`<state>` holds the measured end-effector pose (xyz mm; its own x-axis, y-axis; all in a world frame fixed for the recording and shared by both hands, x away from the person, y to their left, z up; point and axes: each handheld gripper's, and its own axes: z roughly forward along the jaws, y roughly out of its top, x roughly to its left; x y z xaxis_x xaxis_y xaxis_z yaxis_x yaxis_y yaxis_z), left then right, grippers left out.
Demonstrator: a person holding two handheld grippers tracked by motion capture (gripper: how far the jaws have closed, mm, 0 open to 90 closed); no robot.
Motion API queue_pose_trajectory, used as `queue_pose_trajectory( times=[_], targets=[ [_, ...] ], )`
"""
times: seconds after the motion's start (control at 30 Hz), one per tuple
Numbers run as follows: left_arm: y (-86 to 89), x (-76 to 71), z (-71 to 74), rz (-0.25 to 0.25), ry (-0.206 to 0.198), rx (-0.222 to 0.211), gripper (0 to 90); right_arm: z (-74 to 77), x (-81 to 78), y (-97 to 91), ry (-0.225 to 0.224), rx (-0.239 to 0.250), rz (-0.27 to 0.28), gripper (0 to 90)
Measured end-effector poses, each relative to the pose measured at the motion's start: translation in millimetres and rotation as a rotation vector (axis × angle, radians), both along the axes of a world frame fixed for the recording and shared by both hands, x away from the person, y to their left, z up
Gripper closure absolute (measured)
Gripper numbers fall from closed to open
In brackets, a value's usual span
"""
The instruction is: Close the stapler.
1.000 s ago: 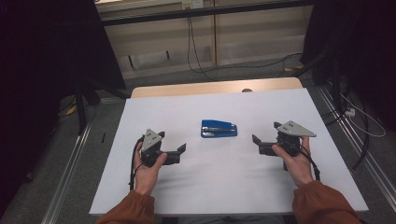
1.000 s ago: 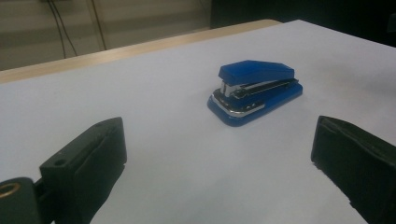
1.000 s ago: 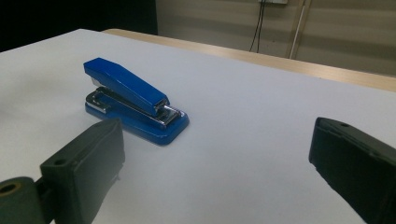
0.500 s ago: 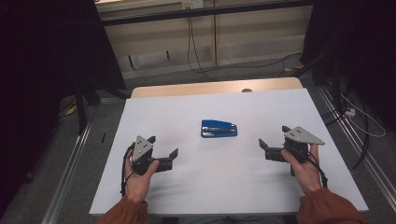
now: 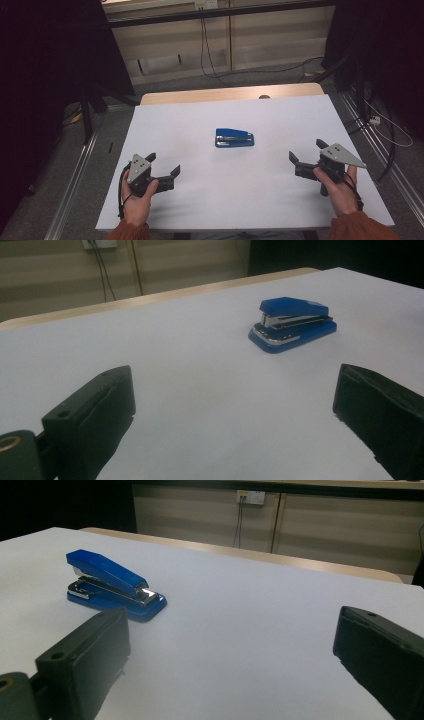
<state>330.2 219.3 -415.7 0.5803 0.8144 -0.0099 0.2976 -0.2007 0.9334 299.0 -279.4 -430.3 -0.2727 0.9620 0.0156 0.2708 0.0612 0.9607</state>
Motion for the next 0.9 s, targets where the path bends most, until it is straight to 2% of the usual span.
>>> queue_pose_trajectory(
  times=[0.03,0.23,0.43,0.53,0.7,0.9],
  targets=[
    [1.7,-2.1,-0.4,0.003,0.002,-0.01,3.5,0.0,-2.0,-2.0,0.004,0.003,-0.006,0.9],
    [6.2,-12.5,-1.8,0.034,0.005,-0.006,3.5,-2.5,-11.1,-9.6,0.001,-0.004,-0.024,0.9],
    [7.9,-20.7,-2.5,0.046,0.0,-0.033,3.5,-3.1,-21.1,-18.6,0.0,0.005,-0.055,0.9],
    [8.4,-21.3,-3.1,0.056,0.004,-0.038,3.4,-6.1,-26.3,-21.3,0.003,0.006,-0.064,0.8],
    [6.3,-18.7,-5.0,0.039,0.015,-0.029,3.5,-9.0,-25.6,-16.4,0.003,-0.014,-0.047,0.8],
    [7.0,-17.3,-5.2,0.036,0.023,-0.024,3.5,-8.7,-22.1,-19.0,0.011,0.003,-0.049,0.8]
  ],
)
